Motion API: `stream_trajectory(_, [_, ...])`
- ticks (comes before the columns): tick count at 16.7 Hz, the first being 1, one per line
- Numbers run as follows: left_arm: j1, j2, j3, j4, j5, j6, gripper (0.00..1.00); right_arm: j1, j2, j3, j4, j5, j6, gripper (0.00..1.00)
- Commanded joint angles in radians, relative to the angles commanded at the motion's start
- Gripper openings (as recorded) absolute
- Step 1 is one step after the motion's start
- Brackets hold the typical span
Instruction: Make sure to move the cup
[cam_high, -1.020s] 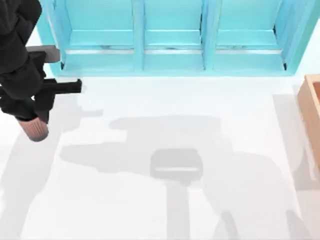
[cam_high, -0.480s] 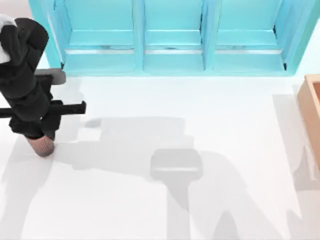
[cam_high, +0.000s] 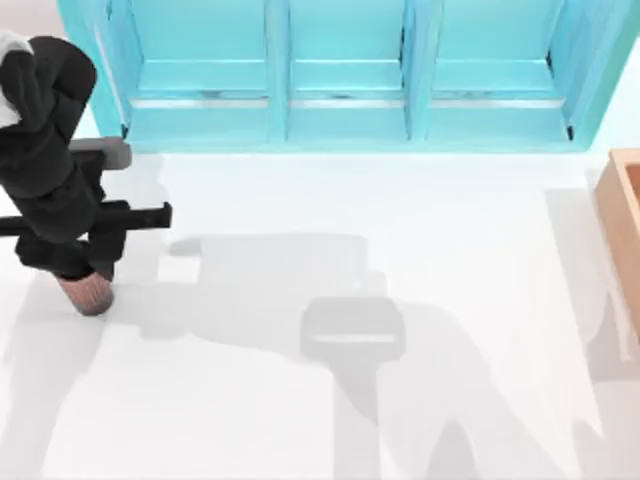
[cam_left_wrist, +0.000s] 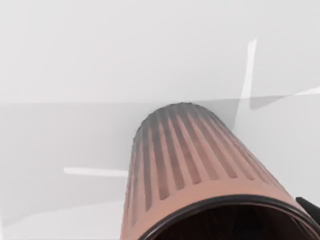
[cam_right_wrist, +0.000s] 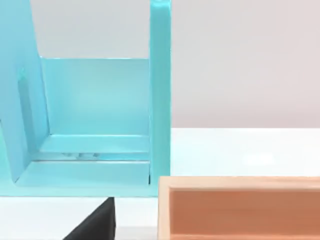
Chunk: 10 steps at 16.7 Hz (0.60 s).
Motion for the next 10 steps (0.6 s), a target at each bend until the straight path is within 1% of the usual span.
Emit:
stream_trajectory(7, [0.0,0.0,0.0,0.0,0.0,0.0,0.98,0.0,0.0,0.0,0.0,0.0,0.0,1.0])
stream_trajectory(8, [0.0,0.0,0.0,0.0,0.0,0.0,1.0,0.0,0.0,0.0,0.0,0.0,0.0,1.0])
stream_trajectory(10, [0.0,0.0,0.0,0.0,0.0,0.0,1.0,0.0,0.0,0.0,0.0,0.0,0.0,1.0])
